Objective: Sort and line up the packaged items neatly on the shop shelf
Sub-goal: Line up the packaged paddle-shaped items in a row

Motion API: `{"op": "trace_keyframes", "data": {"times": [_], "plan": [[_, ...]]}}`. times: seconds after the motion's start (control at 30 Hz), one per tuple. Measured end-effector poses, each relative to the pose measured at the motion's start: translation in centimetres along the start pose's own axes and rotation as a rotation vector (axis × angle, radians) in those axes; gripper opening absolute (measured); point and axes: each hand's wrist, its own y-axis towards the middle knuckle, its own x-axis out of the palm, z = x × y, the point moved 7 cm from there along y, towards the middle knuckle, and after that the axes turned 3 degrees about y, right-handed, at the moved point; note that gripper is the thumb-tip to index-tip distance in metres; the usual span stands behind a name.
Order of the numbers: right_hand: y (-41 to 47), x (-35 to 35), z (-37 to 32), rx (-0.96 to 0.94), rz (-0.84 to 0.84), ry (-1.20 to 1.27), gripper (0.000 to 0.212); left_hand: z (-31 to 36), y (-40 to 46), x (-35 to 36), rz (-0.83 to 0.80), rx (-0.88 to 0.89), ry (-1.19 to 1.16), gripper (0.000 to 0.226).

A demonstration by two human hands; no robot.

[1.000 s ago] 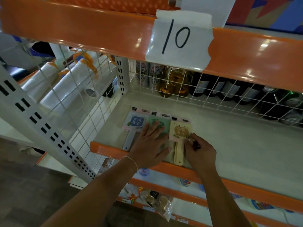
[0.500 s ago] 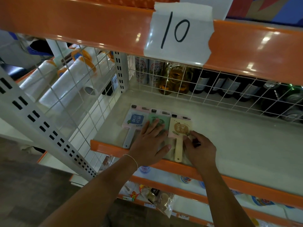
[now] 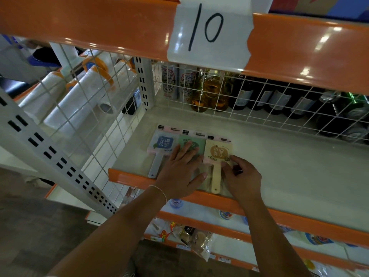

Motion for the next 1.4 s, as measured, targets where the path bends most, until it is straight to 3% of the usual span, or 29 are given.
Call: {"op": "trace_keyframes", "data": {"times": [0.3, 0.7, 1.27, 1.4], "plan": [[0.1, 0.4, 0.4, 0.002, -0.007, 0.012, 0.040, 0.0, -0.2, -0.1, 0.040, 0.006, -0.031, 0.063], [0.0, 0.3, -0.4, -0.124, 0.006, -0.009, 0.031, 0.1, -0.2, -0.1, 0.029, 0.018, -0.026, 0.063], [0.0, 0.3, 0.0, -0.037, 0.027, 0.002, 0.033, 0.1, -0.3, -0.2, 0.065, 0.016, -0.032, 0.063], [0.3, 0.4, 0.1, -0.011, -0.013, 0.021, 0.035, -1.3, -0.1, -1.5, 0.148, -0.099, -0.154, 0.061]]}}
